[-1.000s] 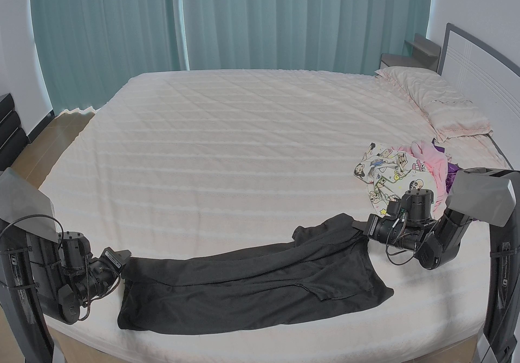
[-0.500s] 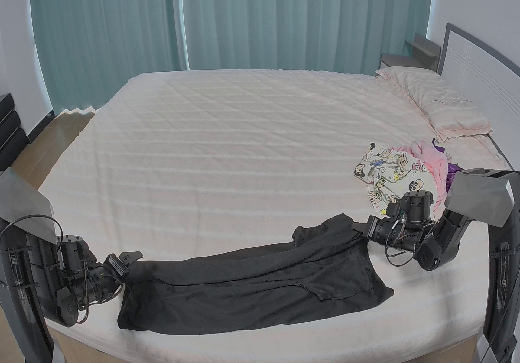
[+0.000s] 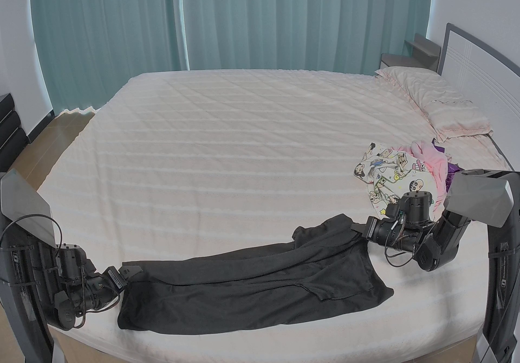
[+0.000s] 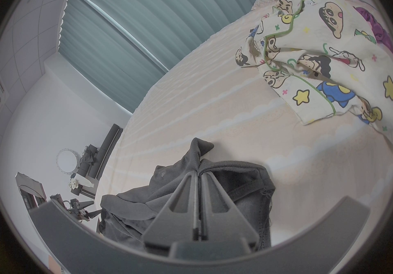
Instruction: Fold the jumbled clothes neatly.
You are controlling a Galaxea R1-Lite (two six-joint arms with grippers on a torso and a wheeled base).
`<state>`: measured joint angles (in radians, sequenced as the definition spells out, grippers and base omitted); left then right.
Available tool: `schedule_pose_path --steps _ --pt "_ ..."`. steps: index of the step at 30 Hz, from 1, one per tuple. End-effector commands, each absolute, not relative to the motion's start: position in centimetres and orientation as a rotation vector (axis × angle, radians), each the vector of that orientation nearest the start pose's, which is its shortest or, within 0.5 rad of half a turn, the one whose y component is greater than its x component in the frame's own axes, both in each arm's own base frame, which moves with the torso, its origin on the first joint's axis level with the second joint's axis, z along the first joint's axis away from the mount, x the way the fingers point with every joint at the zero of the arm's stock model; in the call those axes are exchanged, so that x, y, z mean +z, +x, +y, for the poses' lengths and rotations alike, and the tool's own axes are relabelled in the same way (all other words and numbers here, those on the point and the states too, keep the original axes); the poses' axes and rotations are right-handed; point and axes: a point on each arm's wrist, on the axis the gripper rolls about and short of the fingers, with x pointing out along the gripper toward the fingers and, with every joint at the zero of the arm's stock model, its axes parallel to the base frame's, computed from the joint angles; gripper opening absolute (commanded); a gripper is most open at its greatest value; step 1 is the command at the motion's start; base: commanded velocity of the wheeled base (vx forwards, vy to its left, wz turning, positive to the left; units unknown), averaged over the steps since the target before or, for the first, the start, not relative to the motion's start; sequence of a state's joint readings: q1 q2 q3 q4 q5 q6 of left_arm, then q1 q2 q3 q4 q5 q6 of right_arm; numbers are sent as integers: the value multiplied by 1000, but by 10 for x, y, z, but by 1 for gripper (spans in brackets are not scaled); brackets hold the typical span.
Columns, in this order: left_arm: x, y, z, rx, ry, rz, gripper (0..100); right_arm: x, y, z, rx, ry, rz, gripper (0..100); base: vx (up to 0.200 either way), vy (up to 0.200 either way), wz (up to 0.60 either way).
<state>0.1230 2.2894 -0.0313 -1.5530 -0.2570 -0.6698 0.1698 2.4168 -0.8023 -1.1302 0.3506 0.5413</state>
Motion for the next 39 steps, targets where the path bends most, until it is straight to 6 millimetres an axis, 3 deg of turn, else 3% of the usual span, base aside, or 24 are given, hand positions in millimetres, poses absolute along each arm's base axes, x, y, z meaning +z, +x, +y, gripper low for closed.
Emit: schedule_pose_path --steps 1,3,4,13,23,39 --pt "-29 230 23 108 -776 698 100 -26 375 73 369 562 616 0 0 0 0" --pt "-32 234 23 108 -776 695 100 -26 375 73 369 562 616 0 0 0 0" --pt "-33 235 23 110 -775 693 0 -26 375 73 369 562 616 0 0 0 0" --pt "-30 243 27 195 -788 628 0 -27 375 73 368 562 619 0 0 0 0" --pt "-4 250 28 192 -884 499 0 -20 378 74 378 565 583 0 0 0 0" --pt "-6 244 29 207 -904 524 0 -17 378 65 347 613 551 0 0 0 0"
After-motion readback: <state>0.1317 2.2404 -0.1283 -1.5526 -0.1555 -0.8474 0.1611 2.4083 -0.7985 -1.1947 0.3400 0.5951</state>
